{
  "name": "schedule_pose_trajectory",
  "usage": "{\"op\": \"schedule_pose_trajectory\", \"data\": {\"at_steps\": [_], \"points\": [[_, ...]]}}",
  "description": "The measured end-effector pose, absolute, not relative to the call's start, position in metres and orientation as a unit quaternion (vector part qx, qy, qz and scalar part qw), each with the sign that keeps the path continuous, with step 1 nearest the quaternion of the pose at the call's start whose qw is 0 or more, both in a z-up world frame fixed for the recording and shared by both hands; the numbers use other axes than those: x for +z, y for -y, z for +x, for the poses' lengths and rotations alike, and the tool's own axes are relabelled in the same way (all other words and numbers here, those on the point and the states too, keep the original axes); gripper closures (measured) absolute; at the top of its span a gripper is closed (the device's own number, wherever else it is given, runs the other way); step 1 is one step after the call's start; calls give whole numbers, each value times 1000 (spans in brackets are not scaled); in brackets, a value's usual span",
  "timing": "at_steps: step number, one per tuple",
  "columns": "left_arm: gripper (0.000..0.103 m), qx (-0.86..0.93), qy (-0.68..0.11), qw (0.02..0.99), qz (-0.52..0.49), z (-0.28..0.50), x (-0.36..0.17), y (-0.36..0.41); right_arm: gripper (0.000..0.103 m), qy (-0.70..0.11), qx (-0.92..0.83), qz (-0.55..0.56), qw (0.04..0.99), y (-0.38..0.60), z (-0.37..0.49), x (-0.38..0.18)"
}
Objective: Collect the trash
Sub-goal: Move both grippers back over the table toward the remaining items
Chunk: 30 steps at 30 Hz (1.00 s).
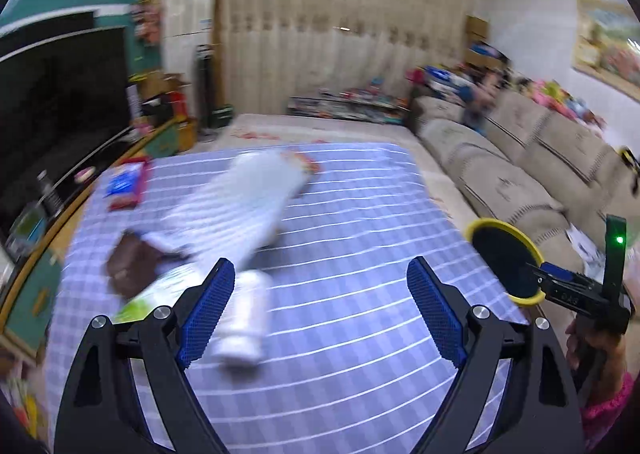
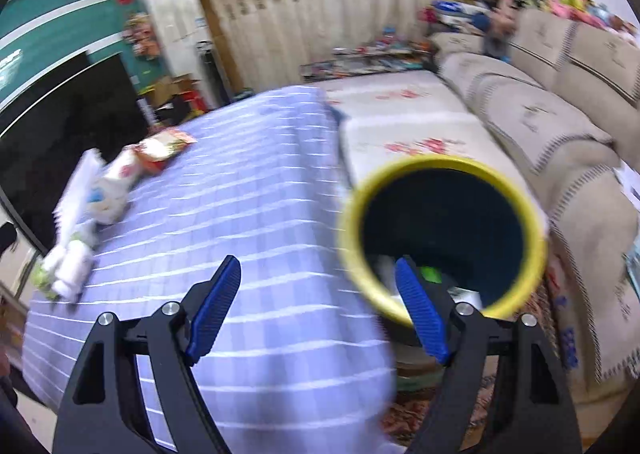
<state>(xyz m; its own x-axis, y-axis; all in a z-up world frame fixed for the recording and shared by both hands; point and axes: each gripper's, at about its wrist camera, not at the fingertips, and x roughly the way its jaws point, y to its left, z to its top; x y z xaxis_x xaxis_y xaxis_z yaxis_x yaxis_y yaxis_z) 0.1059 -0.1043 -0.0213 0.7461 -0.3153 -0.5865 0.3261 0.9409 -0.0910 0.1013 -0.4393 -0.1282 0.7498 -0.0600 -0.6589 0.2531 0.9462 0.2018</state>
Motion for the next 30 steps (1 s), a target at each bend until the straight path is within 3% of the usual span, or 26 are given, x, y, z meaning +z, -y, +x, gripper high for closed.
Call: {"op": "schedule_pose_trajectory", "data": {"at_steps": [12, 21, 30], "points": [[14, -85, -308, 946, -46, 88, -34, -26, 27, -354, 68, 74, 930, 259, 154, -124], [14, -74, -317, 944, -59, 85, -38, -42, 27, -366, 124, 46, 921, 162, 174, -137], [14, -84, -334, 936, -68, 90, -54, -48, 27, -402, 100, 29, 910, 131, 207, -158]]}}
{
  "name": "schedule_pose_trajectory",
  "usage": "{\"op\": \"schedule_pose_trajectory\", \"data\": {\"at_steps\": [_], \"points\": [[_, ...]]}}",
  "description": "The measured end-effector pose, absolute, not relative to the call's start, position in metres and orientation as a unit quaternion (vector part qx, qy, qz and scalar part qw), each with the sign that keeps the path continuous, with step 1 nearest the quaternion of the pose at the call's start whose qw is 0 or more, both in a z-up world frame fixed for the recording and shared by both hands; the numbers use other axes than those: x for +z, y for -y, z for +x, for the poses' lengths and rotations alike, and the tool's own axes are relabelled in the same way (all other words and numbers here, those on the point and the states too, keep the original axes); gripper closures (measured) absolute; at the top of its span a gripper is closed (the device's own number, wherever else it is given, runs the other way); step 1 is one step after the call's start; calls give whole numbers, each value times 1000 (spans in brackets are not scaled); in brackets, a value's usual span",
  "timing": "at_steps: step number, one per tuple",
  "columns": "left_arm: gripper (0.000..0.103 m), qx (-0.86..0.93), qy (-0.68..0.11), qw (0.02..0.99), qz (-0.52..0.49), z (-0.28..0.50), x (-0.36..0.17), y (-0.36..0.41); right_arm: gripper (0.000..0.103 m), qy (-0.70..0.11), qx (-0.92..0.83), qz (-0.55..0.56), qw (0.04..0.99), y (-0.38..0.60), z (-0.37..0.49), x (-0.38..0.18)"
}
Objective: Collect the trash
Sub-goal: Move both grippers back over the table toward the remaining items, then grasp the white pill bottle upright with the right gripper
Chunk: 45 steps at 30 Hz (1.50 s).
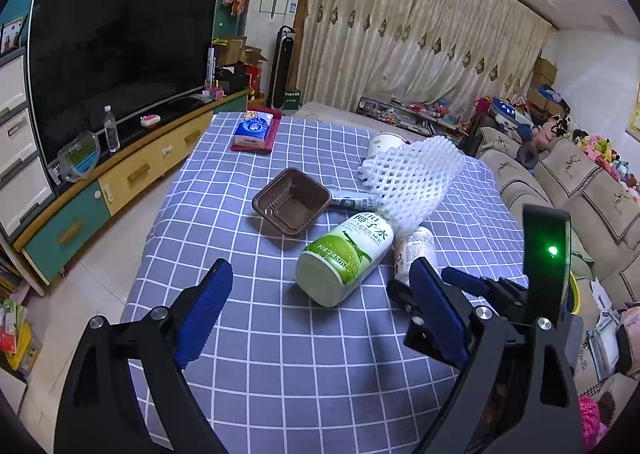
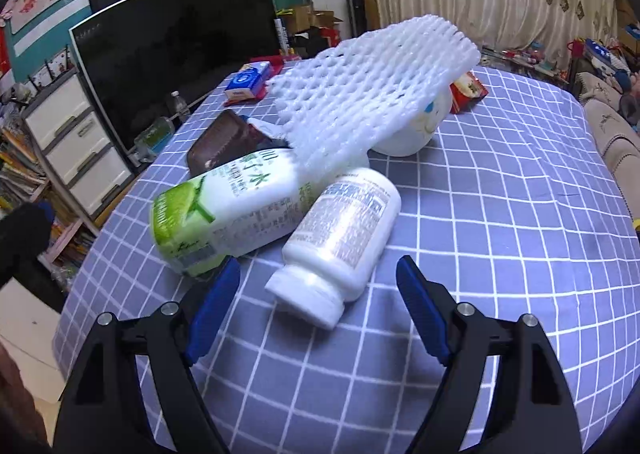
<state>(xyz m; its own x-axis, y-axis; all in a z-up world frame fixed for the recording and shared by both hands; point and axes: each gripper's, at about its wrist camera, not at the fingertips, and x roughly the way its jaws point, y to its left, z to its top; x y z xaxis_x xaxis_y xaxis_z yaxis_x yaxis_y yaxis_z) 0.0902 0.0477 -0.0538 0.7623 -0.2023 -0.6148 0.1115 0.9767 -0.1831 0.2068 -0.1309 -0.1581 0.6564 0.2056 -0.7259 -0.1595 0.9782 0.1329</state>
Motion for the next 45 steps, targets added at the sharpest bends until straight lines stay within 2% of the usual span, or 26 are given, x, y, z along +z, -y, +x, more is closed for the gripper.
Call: {"op": "schedule_pose_trajectory", "data": {"at_steps": [10, 15, 23, 24, 25, 26, 32, 45], "points": [[14, -95, -348, 930, -70, 101, -68, -39, 33, -420, 80, 16, 904, 142, 212, -167], [14, -99, -354, 927, -71, 103, -74, -34, 41, -410, 59, 23, 910, 170, 215, -163], [14, -105, -361, 924, -68, 104, -80, -28, 41, -425, 91, 42, 900, 172, 225, -171], [14, -104, -361, 924, -68, 104, -81, -28, 43, -424, 92, 42, 900, 173, 227, -170], [14, -104, -362, 924, -68, 105, -81, -27, 53, -422, 93, 40, 901, 173, 228, -169], [14, -104, -362, 924, -68, 105, -82, -28, 57, -424, 94, 37, 900, 171, 229, -169], [14, -105, -363, 923, -71, 107, -84, -29, 57, -433, 109, 36, 894, 174, 230, -166], [14, -113, -355, 926, -62, 109, -80, -15, 57, -400, 92, 58, 910, 220, 198, -140]]}}
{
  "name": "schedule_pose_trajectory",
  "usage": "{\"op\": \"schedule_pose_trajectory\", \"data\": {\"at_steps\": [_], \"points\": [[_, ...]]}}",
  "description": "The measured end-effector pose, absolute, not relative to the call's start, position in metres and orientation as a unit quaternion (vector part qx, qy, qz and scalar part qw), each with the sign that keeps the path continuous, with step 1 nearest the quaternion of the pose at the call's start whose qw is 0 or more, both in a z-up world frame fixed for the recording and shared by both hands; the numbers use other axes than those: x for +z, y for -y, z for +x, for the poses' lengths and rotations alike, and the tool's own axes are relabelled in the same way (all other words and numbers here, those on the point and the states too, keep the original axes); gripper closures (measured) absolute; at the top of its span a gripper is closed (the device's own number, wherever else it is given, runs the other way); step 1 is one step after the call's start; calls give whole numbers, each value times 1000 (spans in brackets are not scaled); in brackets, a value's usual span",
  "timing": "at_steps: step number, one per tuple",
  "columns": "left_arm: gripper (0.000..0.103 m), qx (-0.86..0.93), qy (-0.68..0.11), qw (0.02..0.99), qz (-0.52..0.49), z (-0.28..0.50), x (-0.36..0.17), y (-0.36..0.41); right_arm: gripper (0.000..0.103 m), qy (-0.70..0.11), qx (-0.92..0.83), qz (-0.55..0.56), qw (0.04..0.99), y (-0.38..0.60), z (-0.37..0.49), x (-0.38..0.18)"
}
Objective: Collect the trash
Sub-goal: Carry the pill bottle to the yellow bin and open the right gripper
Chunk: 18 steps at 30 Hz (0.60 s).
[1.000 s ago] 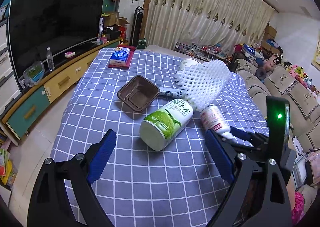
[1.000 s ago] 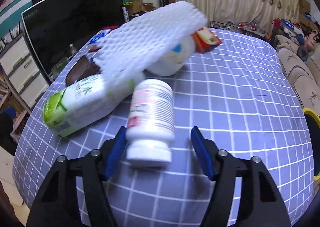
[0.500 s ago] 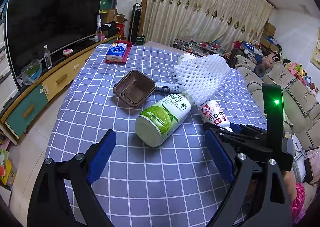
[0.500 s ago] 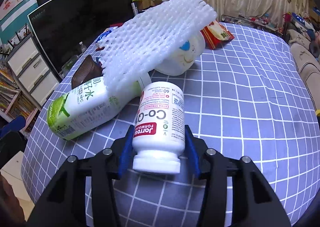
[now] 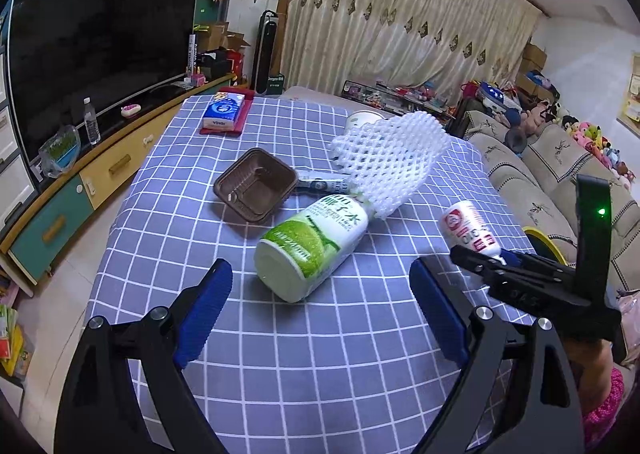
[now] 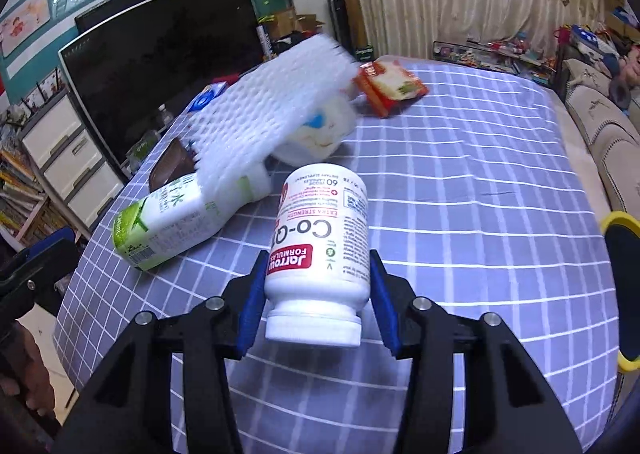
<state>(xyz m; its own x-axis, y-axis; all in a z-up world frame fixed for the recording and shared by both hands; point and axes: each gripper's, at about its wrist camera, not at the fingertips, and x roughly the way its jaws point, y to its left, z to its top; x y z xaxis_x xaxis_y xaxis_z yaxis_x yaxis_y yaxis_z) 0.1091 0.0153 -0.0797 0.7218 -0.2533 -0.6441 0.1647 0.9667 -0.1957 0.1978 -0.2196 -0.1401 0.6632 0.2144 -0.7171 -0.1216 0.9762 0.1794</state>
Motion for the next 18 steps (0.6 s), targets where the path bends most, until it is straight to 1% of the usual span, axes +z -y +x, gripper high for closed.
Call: {"op": "schedule_pose_trajectory", "data": {"at_steps": [7, 13, 18], "points": [[14, -123, -353, 926, -45, 110, -76, 7, 57, -385, 60, 77, 918, 273, 184, -129], [14, -126, -357, 925, -34, 115, -76, 23, 57, -374, -26, 92, 923, 357, 168, -126], [14, -133, -361, 923, -25, 120, -78, 44, 57, -375, -118, 119, 912, 444, 160, -140]]}}
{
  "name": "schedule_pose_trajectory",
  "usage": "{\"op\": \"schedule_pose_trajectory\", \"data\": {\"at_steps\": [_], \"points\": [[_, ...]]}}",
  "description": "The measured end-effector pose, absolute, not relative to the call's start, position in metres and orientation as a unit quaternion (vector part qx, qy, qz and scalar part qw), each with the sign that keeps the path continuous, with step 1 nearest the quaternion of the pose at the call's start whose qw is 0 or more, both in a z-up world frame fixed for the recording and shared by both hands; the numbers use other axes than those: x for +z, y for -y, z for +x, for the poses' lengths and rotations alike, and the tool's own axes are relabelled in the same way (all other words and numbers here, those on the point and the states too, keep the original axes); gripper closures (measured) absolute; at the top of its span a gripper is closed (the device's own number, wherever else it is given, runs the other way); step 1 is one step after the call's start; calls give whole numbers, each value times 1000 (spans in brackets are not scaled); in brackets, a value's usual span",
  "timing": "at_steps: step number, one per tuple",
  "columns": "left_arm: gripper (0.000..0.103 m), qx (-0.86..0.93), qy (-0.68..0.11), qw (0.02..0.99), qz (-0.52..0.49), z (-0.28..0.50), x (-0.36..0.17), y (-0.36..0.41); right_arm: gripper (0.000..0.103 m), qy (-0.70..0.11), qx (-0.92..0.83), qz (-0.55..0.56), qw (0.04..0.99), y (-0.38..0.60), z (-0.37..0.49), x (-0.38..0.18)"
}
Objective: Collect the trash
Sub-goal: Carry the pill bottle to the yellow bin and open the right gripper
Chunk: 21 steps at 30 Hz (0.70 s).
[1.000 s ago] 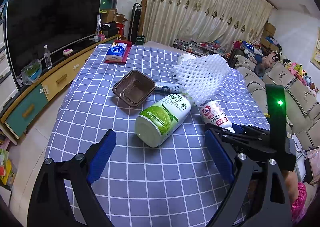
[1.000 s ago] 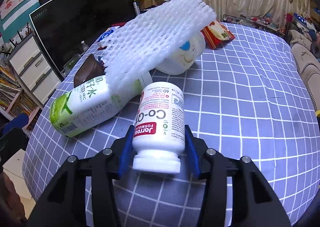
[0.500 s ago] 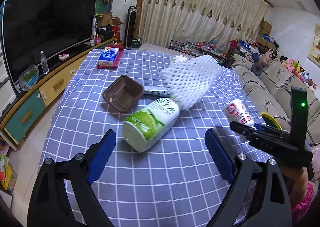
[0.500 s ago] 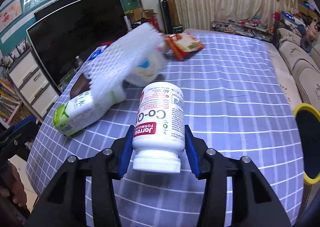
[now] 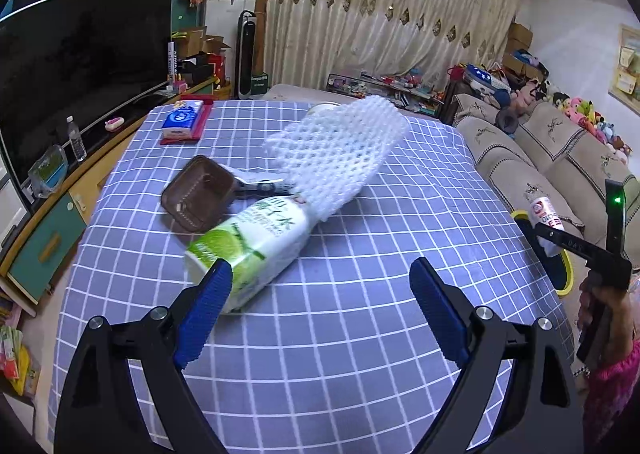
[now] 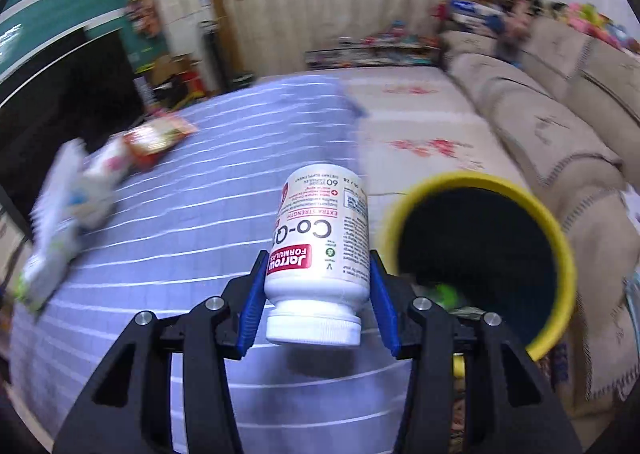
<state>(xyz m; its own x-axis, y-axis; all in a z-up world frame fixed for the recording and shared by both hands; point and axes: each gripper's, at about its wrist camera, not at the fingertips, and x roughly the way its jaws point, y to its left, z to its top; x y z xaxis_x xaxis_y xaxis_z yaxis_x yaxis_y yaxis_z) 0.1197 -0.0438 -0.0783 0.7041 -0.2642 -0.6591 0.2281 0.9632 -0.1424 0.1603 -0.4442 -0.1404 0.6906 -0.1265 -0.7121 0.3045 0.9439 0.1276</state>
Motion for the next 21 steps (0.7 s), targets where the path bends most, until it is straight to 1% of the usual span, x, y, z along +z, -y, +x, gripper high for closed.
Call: {"op": "schedule_pose_trajectory", "data": {"at_steps": [4, 9, 15, 21], "points": [[14, -141, -364, 921, -13, 121, -80, 61, 57, -389, -164, 144, 895, 498, 160, -165], [14, -146, -367, 919, -1, 125, -81, 75, 57, -431, -194, 166, 866, 546, 170, -210], [14, -144, -371, 917, 9, 127, -83, 87, 57, -465, -201, 170, 845, 561, 182, -243], [14, -150, -380, 913, 13, 131, -88, 94, 55, -477, -207, 178, 836, 564, 188, -251]]}}
